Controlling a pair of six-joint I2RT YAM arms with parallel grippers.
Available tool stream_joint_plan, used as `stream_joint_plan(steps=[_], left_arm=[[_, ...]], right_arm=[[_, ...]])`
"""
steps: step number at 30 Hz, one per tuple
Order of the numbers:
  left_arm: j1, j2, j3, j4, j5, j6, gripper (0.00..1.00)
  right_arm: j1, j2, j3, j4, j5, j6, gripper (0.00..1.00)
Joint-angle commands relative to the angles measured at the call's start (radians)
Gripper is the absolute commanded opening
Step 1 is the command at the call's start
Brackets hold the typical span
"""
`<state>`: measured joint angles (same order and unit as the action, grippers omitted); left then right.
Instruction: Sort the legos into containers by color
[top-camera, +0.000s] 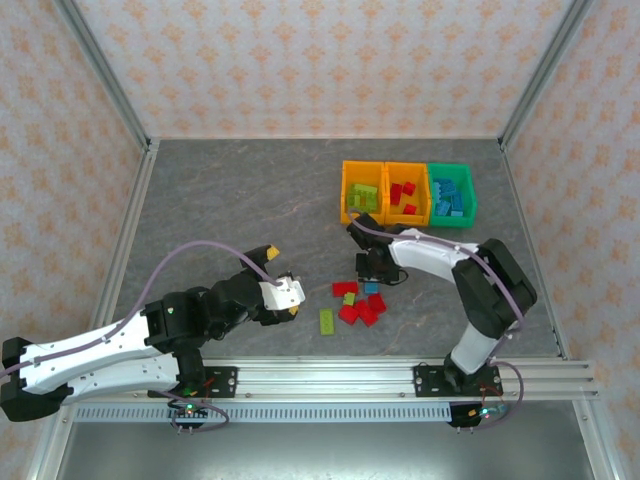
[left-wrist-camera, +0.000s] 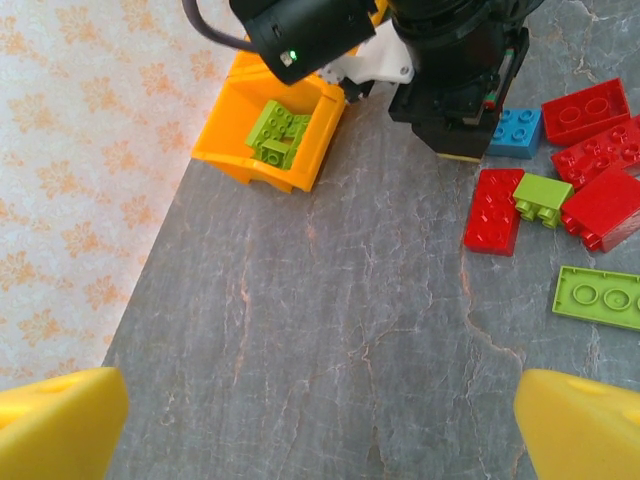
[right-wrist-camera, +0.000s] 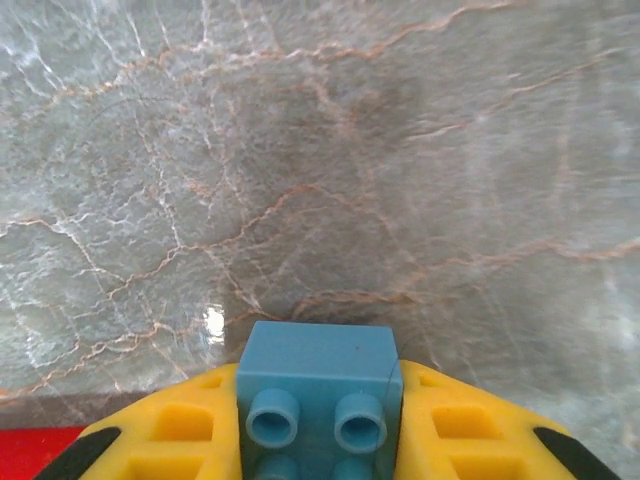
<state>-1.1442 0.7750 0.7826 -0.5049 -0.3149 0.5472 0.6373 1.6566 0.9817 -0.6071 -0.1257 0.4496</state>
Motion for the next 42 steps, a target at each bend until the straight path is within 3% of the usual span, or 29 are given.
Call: stream_joint_plan(steps=[1, 7, 11, 14, 22, 26, 29, 31, 37, 42], left_arm=[[0.008, -0.009, 0.010, -0.011, -0.001, -0.007, 1.00], [0.011, -0.019, 0.008, -0.006, -0.001, -0.006, 1.00], [0.012, -0.018, 0.008, -0.003, -0.001, -0.009, 1.00], [0.012, -0.015, 0.007, 0.003, -0.006, -0.016, 1.00], [0.015, 0.019, 0.016, 0.000, -0.110, -0.015, 1.00], [0.018, 0.008, 0.007, 0.008, -0.116, -0.011, 1.00], [0.026, 0.001, 0.006, 0.019, -0.118, -0.031, 1.00], [0.044, 0.001, 0.006, 0.041, -0.106, -0.077, 1.00], [0.123, 0.071, 0.091, -0.007, -0.057, -0.244, 1.00], [0.135, 0.152, 0.168, -0.060, -0.051, -0.391, 1.00]], right_arm=[[0.002, -0.166, -0.009, 0.027, 0.128, 0.032, 0.22], [-0.054, -0.365, -0.006, 0.086, 0.331, 0.035, 0.20], [-0.243, -0.386, -0.015, 0.189, 0.269, 0.057, 0.20], [-0.396, -0.314, 0.021, 0.247, 0.190, 0.063, 0.20], [-0.614, 0.055, 0.314, 0.222, 0.267, 0.053, 0.20], [-0.649, 0.188, 0.462, 0.171, 0.259, 0.041, 0.25], [-0.653, 0.252, 0.581, 0.067, 0.248, 0.013, 0.47], [-0.652, 0.248, 0.608, 0.031, 0.208, 0.009, 0.56], [-0.631, 0.015, 0.412, 0.088, 0.047, 0.042, 0.62], [-0.530, -0.277, 0.181, 0.106, -0.147, 0.018, 0.64]])
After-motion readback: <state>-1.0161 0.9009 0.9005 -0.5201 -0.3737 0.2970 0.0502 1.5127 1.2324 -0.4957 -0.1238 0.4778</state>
